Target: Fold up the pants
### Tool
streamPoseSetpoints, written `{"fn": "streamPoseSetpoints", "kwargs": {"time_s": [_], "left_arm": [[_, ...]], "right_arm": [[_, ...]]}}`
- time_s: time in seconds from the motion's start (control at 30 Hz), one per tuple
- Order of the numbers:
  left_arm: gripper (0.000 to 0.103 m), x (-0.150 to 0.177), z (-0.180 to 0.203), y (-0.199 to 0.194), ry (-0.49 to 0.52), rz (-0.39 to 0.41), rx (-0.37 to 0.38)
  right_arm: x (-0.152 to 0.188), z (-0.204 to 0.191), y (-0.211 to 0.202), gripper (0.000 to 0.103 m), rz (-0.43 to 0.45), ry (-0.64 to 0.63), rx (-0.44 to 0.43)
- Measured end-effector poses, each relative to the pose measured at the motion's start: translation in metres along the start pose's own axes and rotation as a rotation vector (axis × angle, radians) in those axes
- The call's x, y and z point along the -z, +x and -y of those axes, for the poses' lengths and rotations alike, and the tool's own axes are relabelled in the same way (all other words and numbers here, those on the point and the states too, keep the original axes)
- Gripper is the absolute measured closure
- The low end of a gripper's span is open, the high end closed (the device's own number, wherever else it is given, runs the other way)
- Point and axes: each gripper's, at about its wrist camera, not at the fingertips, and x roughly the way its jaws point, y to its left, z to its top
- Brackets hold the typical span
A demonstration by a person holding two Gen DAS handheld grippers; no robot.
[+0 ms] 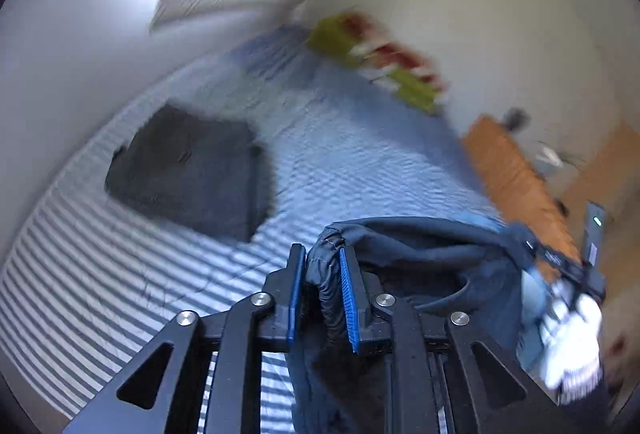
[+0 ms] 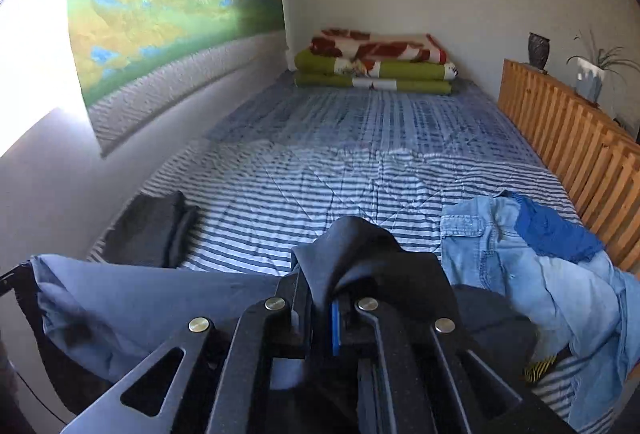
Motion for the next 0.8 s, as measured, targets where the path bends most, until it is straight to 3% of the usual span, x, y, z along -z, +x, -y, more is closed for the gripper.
{"fn": "streamPoseSetpoints", "kwargs": {"time_s": [0.07,0.1,0.13,0.17,0.23,0.27,0.43,0.5,0.6,0.67,0.73,0.8], "left_arm": [[0.079,0.004,-0.010,0.035,-0.029,-0.044,0.012],[0.077,0.010,-0.011,0.045,-0.024,-0.054,0.028],[0.065,0.020,-0.010,0.053,-0.008,-0.072,0.031],[0.043,0.030,-0.010,0.059,0.016,-0.090,0.025],[0.024,0.057,-0.012,0.072,0.057,-0.113,0.008],[0.023,0.072,-0.014,0.078,0.064,-0.141,0.008],[0.023,0.167,-0.039,0.117,0.003,-0.355,0.030],[0.023,0.194,-0.041,0.129,-0.029,-0.408,0.051],[0.026,0.227,-0.032,0.133,-0.014,-0.396,0.077],[0.044,0.242,-0.019,0.132,0.041,-0.374,0.054],[0.048,0.247,-0.006,0.130,0.093,-0.346,0.031],[0.051,0.236,-0.005,0.124,0.051,-0.332,0.069]], "right_arm": [[-0.006,0.008,0.038,0.085,-0.102,0.045,0.028],[-0.003,0.013,0.047,0.085,-0.098,0.075,0.009],[0.003,0.018,0.048,0.084,-0.091,0.084,-0.014],[0.009,0.021,0.047,0.083,-0.089,0.083,-0.039],[0.032,0.028,0.046,0.076,-0.095,0.079,-0.079],[0.043,0.030,0.044,0.074,-0.103,0.073,-0.091],[0.123,0.058,0.025,0.073,-0.146,0.070,-0.137],[0.160,0.074,0.013,0.067,-0.153,0.085,-0.123],[0.203,0.092,-0.008,0.065,-0.140,0.114,-0.058],[0.233,0.109,-0.022,0.059,-0.127,0.133,0.006],[0.249,0.121,-0.030,0.054,-0.131,0.146,0.038],[0.262,0.132,-0.034,0.048,-0.140,0.158,0.055]]}}
